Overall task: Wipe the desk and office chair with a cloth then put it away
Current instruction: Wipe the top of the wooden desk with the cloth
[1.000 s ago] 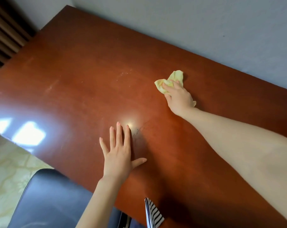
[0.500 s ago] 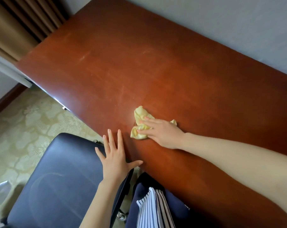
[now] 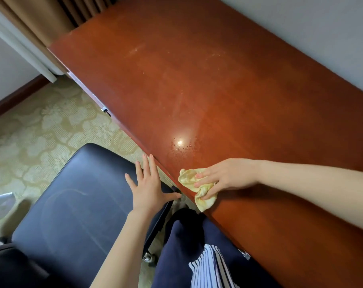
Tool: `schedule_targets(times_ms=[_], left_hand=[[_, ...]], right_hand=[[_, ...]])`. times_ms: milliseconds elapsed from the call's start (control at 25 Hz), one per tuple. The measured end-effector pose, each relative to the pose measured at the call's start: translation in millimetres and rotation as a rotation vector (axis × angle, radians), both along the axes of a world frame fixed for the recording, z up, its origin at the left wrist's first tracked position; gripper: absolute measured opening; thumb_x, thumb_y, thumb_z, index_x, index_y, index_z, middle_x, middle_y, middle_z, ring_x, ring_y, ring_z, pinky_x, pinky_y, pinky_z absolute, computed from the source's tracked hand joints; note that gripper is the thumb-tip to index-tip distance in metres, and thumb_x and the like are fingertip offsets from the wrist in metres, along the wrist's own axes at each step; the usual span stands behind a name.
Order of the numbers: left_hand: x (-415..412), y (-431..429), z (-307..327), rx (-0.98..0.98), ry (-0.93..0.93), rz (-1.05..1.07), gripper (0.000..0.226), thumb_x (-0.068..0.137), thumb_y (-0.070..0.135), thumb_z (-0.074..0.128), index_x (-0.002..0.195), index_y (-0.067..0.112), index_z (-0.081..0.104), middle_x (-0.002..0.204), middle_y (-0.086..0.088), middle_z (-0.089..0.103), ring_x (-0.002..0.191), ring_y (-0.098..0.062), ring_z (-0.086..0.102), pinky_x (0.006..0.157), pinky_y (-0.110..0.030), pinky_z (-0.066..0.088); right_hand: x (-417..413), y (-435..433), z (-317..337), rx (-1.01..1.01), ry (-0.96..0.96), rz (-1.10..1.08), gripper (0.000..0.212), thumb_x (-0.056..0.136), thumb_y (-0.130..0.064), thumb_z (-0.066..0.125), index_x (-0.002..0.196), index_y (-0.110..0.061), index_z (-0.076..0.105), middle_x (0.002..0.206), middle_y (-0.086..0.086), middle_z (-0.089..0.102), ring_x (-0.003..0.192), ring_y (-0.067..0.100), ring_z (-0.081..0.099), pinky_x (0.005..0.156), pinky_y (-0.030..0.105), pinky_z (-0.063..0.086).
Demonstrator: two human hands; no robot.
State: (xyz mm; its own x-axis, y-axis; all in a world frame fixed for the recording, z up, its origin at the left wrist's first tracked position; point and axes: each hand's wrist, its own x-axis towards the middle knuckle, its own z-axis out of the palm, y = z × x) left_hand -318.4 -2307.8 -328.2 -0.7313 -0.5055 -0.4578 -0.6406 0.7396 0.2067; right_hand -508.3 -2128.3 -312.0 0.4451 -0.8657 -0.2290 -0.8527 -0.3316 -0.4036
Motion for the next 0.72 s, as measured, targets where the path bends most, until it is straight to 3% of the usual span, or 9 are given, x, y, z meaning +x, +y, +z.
schedule_targets(times_ms=[240,440,720], left_hand=[[12,-16,-9,-0.028,0.0,0.02,0.135,0.064,0.073,0.064,0.146,0.011,-0.023,0.156,-0.003,-0.024,0.144,-0.028,-0.02,0.111,-0.06,-0.006],[22,-26,-12,-0.023,0.033,0.092,0.127,0.068,0.071,0.063,0.148,0.014,-0.019,0.158,-0.002,-0.019,0.144,-0.028,-0.018,0.111,-0.059,-0.004],[18,-41,-3,-0.016,0.141,0.146,0.112,0.078,0.064,0.058,0.15,0.016,-0.011,0.159,-0.003,-0.013,0.145,-0.024,-0.015,0.113,-0.056,-0.005]], right_hand=[[-14,-79,1,0.058,0.097,0.048,0.043,0.102,-0.016,0.04,0.14,-0.035,0.044,0.156,-0.005,0.025,0.145,0.016,0.02,0.101,0.039,0.044],[-16,-153,5,0.08,0.128,-0.253,0.04,0.104,-0.03,0.031,0.141,-0.043,0.038,0.158,-0.009,0.015,0.145,0.014,0.016,0.105,0.037,0.038],[11,-185,-8,0.024,0.055,-0.69,0.041,0.105,-0.025,0.03,0.144,-0.034,0.038,0.159,-0.004,0.015,0.147,0.015,0.006,0.111,0.03,0.02]])
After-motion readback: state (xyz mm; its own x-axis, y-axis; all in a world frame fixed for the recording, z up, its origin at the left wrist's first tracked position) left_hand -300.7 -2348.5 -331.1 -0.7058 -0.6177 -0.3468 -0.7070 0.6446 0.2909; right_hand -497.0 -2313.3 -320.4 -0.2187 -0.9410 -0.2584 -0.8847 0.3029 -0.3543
